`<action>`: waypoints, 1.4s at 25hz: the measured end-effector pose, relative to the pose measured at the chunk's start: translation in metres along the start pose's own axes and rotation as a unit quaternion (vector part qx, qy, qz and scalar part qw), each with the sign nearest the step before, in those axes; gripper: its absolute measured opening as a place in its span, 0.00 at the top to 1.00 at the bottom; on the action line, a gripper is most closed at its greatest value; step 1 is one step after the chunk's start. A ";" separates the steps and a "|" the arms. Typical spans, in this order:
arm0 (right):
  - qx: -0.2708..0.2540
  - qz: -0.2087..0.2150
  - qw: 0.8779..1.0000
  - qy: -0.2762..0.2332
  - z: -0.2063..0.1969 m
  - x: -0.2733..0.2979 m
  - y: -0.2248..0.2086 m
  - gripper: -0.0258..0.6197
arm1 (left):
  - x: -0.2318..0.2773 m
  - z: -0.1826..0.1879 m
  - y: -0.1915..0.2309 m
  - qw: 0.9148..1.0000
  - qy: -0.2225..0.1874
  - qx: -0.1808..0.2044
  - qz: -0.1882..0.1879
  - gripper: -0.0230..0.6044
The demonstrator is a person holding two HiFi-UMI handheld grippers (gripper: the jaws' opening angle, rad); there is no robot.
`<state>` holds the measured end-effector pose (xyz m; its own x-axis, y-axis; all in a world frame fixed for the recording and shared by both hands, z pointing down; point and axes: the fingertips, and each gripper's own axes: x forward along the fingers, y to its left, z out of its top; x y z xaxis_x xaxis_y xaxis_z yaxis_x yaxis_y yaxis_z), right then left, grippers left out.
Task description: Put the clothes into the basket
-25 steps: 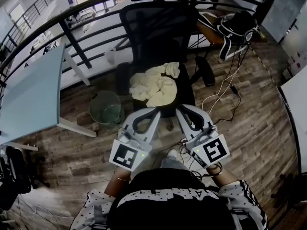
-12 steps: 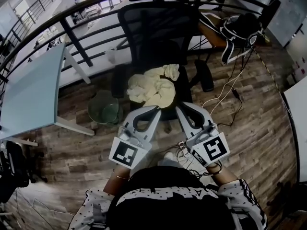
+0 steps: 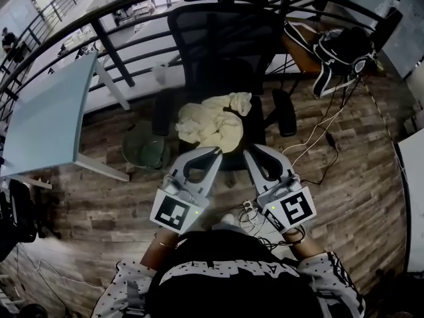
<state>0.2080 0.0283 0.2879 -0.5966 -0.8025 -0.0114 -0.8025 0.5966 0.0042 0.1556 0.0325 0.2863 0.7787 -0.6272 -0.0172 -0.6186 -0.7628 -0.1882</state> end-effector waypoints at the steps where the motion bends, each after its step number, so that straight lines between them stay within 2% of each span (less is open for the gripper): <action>1: 0.002 0.000 1.000 0.001 -0.002 0.001 -0.002 0.91 | 0.001 -0.001 0.001 1.000 0.002 0.004 0.000 0.94; 3: 0.006 0.002 1.000 0.002 -0.005 0.003 -0.004 0.91 | 0.003 -0.003 0.002 1.000 0.006 0.011 0.002 0.94; 8: 0.009 0.002 1.000 0.002 -0.009 0.005 -0.007 0.91 | 0.004 -0.009 0.006 1.000 0.012 -0.002 0.006 0.94; 15: 0.003 -0.008 1.000 0.007 -0.013 0.031 -0.018 0.91 | 0.025 -0.021 0.025 1.000 0.006 -0.016 -0.017 0.94; 25: 0.002 -0.035 0.999 0.005 -0.018 0.077 -0.037 0.91 | 0.046 -0.036 0.075 0.999 -0.007 -0.030 -0.041 0.94; 35: 0.008 -0.052 0.998 0.038 -0.040 0.126 -0.048 0.91 | 0.061 -0.063 0.126 0.997 -0.004 -0.046 -0.062 0.94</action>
<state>0.1712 -0.1016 0.3261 -0.5092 -0.8581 0.0653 -0.8603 0.5098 -0.0099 0.1184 -0.1119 0.3235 0.8499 -0.5269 -0.0065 -0.5249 -0.8454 -0.0993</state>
